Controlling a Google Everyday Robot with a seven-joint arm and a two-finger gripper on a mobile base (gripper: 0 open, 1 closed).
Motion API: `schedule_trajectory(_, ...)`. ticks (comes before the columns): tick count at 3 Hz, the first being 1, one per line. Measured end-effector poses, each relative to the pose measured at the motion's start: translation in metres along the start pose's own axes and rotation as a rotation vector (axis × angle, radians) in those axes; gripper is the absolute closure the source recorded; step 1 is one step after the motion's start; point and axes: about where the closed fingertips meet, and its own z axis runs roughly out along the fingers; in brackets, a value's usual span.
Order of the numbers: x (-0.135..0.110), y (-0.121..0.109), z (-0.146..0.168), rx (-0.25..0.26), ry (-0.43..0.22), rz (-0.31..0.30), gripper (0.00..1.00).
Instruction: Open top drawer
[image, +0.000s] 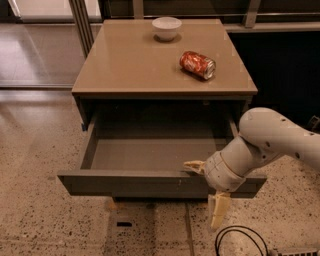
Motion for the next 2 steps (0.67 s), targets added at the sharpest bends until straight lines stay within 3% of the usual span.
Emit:
schedule_trajectory(1,-0.0008,0.0115,0.0205,-0.050,-0.047,0.003,0.00)
schedule_trajectory(2,-0.0024,0.0116,0.0185,-0.050,-0.047,0.003,0.00)
